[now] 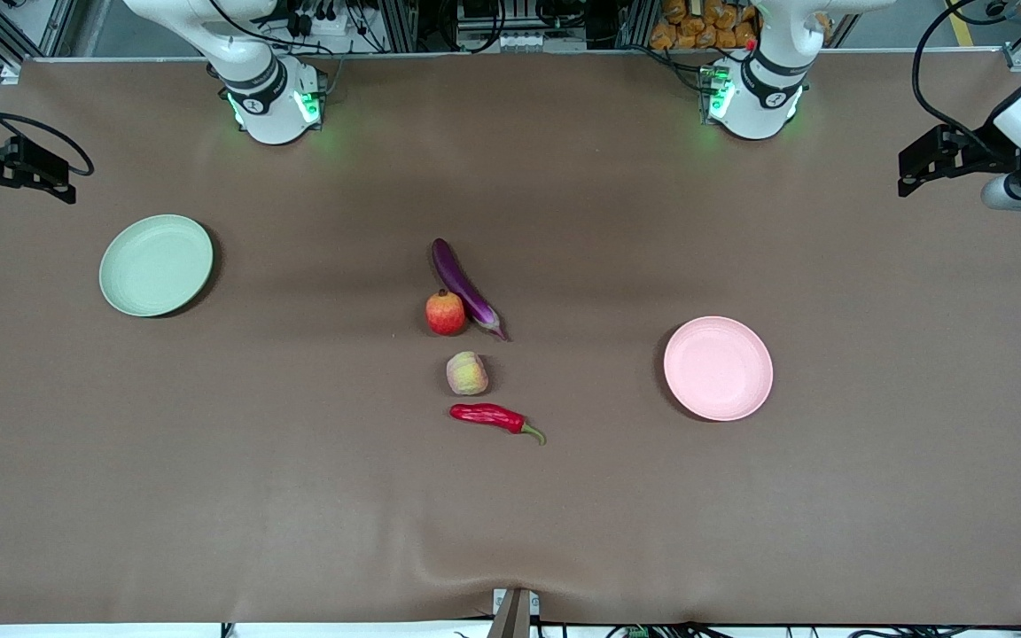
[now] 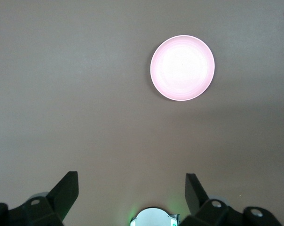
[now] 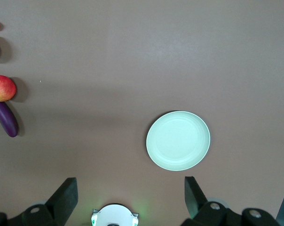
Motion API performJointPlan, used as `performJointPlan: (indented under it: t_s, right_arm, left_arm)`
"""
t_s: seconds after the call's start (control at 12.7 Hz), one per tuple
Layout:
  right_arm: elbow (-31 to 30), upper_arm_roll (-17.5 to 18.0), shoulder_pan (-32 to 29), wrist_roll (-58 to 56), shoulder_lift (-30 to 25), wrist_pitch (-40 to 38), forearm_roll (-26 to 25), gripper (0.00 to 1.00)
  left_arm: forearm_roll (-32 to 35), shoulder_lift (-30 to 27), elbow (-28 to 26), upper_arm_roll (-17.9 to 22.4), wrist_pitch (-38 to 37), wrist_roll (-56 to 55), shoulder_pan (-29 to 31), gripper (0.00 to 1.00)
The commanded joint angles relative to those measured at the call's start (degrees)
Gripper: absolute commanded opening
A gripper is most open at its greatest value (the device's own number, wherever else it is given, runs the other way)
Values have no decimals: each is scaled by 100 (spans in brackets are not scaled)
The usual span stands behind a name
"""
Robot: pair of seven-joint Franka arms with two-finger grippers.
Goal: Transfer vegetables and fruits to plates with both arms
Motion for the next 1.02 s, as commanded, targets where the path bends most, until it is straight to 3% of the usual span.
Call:
performJointPlan:
  t_s: [0.0, 0.31, 0.55, 0.71, 0.94]
  right_arm:
    - [115, 52, -17, -30, 28, -19, 437, 100]
    - [115, 61, -8, -30, 10, 25, 537, 100]
    - [106, 52, -8, -65, 10, -10, 529, 100]
    - [89, 44, -25, -74, 10, -97, 511, 100]
    - [98, 26, -43, -74, 10, -106, 476, 100]
  left_arm:
    - [32, -212, -58, -78, -112, 213, 90, 100]
    - [24, -152, -23, -165, -113, 74, 64, 100]
    - [24, 76, 47, -490, -95, -742, 178, 100]
    - [-177, 383, 257, -499, -95, -1277, 125, 100]
    - [-302, 927, 381, -1034, -25, -2543, 169, 100]
